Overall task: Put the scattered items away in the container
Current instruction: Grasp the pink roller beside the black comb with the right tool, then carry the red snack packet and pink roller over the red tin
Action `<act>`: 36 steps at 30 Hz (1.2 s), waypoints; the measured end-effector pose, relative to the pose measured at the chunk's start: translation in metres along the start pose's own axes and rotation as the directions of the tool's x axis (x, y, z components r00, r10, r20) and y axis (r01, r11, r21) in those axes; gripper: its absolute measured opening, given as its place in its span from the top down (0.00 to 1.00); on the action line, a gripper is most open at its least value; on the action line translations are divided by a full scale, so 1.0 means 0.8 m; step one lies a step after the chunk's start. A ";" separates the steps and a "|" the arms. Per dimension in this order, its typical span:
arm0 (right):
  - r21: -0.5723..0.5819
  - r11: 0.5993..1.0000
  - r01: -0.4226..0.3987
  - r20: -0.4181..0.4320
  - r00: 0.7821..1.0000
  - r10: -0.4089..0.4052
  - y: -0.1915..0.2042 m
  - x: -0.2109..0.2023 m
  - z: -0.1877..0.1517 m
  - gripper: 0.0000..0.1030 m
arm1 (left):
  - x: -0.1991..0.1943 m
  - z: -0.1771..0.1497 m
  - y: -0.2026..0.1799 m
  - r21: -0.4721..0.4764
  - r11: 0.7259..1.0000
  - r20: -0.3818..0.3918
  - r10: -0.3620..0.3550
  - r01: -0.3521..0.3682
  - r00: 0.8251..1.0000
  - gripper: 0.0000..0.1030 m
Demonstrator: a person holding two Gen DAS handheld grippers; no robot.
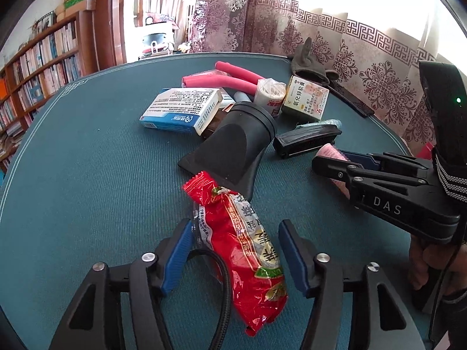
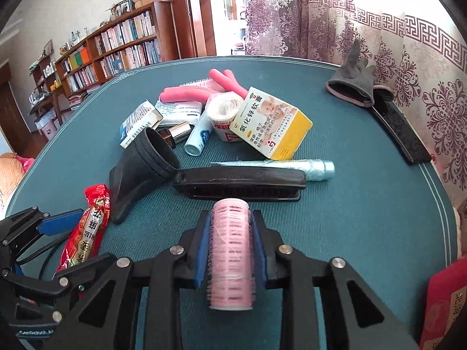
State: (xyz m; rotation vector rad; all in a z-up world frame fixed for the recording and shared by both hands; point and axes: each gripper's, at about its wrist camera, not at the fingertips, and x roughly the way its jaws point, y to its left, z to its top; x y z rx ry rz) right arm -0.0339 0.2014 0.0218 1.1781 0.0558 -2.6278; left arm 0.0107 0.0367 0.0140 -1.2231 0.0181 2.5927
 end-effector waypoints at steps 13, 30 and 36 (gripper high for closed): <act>0.114 0.993 -0.010 0.108 0.994 -0.002 -0.018 -0.078 -0.029 0.71 | -0.023 -0.004 -0.001 -0.025 0.999 0.006 -0.027 0.027 1.000 0.70; 0.249 0.968 0.022 0.216 0.973 -0.077 -0.054 -0.172 -0.071 0.71 | -0.067 -0.005 -0.043 0.002 0.997 0.050 -0.080 0.080 0.996 0.73; 0.297 0.954 0.051 0.251 0.959 -0.129 -0.074 -0.204 -0.087 0.71 | -0.078 0.004 -0.070 0.034 0.994 0.069 -0.110 0.108 0.991 0.73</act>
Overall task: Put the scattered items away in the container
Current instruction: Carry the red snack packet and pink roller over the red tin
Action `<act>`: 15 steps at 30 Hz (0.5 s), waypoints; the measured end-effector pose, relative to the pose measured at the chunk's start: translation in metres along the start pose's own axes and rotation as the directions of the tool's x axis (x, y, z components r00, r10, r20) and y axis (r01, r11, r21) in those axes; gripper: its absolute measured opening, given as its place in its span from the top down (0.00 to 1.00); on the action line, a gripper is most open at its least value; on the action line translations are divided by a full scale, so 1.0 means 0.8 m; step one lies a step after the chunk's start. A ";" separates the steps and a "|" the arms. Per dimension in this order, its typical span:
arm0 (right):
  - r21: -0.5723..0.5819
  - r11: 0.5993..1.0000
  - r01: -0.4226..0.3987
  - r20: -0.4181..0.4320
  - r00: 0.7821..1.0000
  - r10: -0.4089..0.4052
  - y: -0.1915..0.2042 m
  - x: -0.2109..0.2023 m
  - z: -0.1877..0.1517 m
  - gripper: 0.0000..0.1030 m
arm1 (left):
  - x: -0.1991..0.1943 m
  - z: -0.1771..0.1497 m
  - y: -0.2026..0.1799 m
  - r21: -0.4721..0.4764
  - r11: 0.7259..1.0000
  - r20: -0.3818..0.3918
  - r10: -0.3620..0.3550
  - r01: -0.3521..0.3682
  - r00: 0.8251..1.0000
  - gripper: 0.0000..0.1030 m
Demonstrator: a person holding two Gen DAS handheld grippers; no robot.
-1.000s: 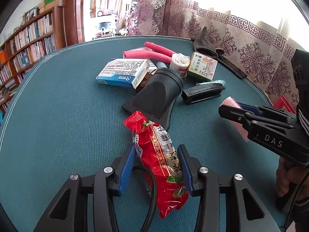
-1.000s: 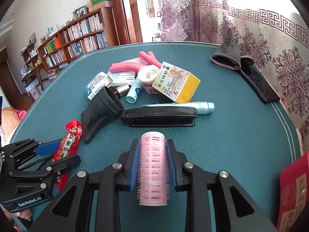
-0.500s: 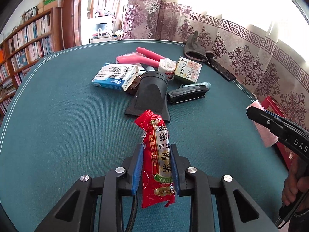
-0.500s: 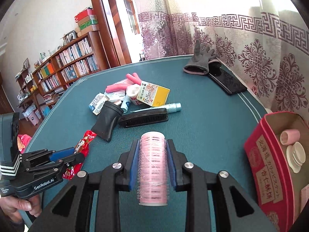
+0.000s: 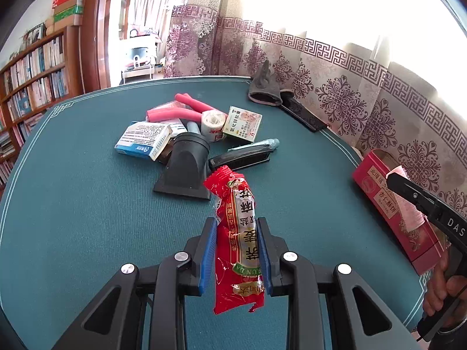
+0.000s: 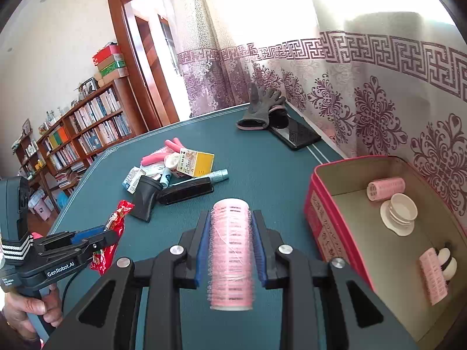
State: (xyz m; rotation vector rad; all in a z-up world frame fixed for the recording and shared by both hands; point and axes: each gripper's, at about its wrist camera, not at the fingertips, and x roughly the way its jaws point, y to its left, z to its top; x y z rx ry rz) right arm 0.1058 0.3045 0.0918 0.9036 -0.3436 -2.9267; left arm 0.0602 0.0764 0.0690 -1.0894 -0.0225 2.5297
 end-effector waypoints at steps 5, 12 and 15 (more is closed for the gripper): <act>0.030 0.999 0.039 0.048 0.998 -0.041 -0.025 -0.031 0.002 0.71 | -0.001 0.016 -0.036 0.045 0.998 0.018 -0.045 0.044 0.999 0.72; 0.087 0.988 0.129 0.106 0.985 -0.138 -0.072 -0.080 0.002 0.71 | 0.001 0.041 -0.104 0.133 0.982 0.035 -0.139 0.133 0.990 0.73; 0.124 0.977 0.171 0.108 0.977 -0.185 -0.097 -0.094 -0.003 0.71 | 0.002 0.048 -0.131 0.164 0.972 0.032 -0.176 0.169 0.984 0.72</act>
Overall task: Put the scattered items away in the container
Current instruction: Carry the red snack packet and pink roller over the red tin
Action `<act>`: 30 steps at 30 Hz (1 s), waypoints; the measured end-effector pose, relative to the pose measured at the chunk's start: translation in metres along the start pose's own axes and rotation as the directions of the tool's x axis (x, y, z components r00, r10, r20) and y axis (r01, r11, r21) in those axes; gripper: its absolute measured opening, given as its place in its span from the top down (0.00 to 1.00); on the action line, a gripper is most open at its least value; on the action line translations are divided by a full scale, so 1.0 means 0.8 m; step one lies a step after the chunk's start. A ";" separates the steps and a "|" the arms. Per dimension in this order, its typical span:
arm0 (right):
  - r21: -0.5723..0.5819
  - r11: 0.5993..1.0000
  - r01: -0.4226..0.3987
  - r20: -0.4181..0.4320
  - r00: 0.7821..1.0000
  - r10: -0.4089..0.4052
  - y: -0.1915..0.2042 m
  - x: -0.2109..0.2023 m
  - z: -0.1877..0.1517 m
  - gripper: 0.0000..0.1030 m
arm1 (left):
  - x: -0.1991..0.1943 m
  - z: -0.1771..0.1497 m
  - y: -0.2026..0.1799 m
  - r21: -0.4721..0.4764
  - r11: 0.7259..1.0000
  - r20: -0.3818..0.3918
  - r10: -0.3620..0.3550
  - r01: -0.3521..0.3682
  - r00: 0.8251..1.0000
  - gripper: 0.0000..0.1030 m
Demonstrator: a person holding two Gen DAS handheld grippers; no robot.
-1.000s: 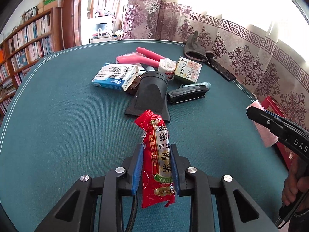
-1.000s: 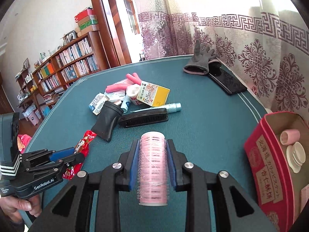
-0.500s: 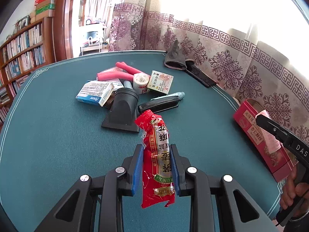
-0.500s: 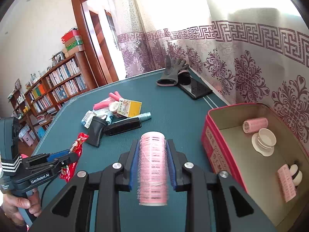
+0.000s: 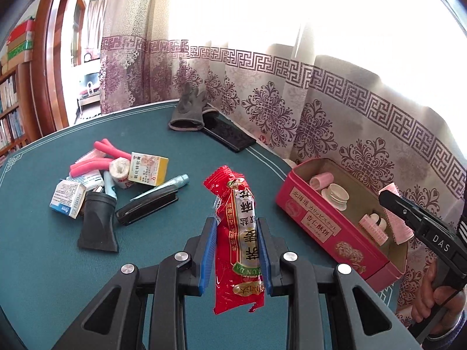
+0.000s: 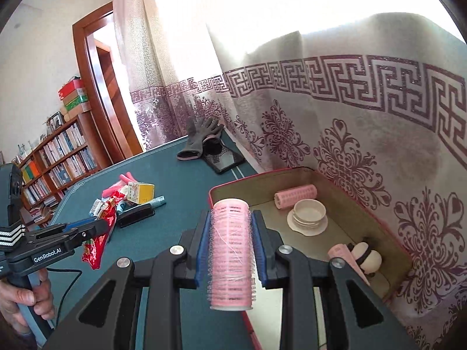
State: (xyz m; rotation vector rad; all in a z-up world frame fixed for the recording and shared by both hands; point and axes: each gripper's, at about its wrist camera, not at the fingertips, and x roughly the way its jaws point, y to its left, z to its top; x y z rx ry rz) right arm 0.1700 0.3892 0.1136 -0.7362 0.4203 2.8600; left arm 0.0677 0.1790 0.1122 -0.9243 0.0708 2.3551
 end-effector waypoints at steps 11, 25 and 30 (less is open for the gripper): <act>0.077 0.996 0.053 -0.003 0.999 -0.053 -0.055 -0.009 -0.008 0.71 | 0.028 0.042 -0.076 0.099 0.991 0.006 -0.093 0.091 0.996 0.72; 0.109 0.990 0.089 0.018 0.996 -0.092 -0.087 -0.009 0.000 0.71 | 0.083 0.064 -0.143 0.143 0.971 -0.056 -0.186 0.192 0.981 0.72; 0.105 0.988 0.115 0.030 0.992 -0.119 -0.094 -0.012 0.004 0.71 | 0.094 0.058 -0.161 0.162 0.958 -0.088 -0.226 0.238 0.970 0.72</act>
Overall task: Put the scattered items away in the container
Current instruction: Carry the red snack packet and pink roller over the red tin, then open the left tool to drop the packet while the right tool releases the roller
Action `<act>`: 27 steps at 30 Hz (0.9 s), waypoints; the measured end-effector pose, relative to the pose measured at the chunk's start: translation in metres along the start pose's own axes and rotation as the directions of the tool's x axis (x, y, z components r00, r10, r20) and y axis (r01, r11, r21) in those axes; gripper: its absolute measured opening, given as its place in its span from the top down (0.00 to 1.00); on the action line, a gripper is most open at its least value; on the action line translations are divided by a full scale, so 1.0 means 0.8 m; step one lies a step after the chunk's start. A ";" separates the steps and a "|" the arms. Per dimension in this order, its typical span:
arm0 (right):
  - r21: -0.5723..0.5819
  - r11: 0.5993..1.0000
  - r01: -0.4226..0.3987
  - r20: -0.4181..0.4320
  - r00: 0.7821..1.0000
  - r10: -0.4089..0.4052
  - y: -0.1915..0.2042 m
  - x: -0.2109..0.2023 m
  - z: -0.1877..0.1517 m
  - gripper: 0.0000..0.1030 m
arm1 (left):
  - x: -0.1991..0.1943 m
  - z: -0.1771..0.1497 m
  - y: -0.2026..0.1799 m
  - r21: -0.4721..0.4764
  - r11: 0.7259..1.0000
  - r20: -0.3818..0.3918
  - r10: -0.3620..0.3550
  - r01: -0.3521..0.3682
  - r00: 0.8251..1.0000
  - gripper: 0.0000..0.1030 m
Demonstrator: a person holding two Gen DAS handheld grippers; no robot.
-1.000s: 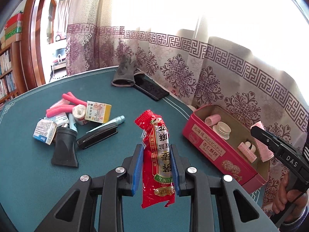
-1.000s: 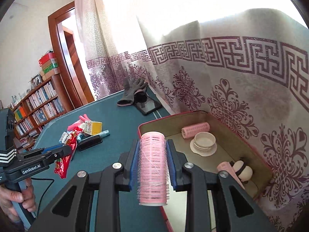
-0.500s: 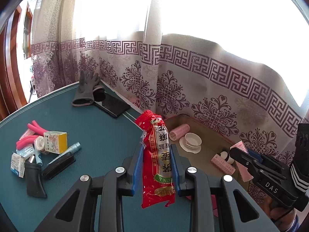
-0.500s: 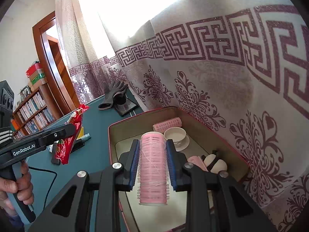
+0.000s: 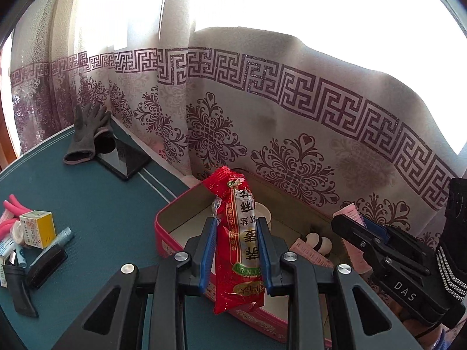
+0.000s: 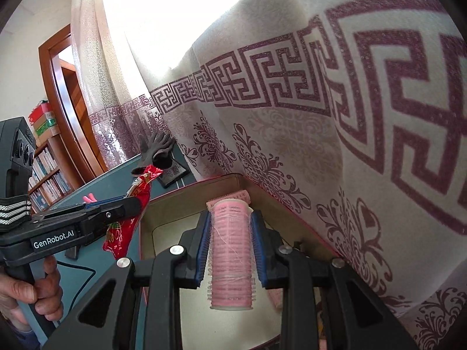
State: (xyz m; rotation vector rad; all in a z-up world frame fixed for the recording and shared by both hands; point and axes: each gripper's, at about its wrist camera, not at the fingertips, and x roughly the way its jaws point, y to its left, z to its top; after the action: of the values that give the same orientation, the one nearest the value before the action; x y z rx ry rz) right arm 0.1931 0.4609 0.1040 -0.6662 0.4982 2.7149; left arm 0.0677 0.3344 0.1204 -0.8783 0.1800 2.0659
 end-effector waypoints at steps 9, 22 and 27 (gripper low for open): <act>0.011 1.000 0.023 0.017 1.000 -0.023 -0.011 -0.003 0.007 0.71 | 0.018 -0.020 -0.031 0.024 0.992 -0.063 -0.119 0.121 0.991 0.39; -0.007 0.999 -0.037 -0.043 0.998 0.037 0.006 0.018 -0.003 0.71 | 0.008 -0.025 0.025 -0.079 0.996 -0.043 0.043 -0.046 0.998 0.22; -0.015 0.996 -0.084 -0.086 0.993 0.082 0.019 0.027 -0.010 0.66 | 0.007 -0.027 0.038 -0.102 0.992 -0.049 0.070 -0.074 0.996 0.21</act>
State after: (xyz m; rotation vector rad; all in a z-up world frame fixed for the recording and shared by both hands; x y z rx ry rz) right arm 0.1721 0.4485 0.0908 -0.7858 0.5322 2.7809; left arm 0.0535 0.3102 0.0950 -0.9952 0.1316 2.1390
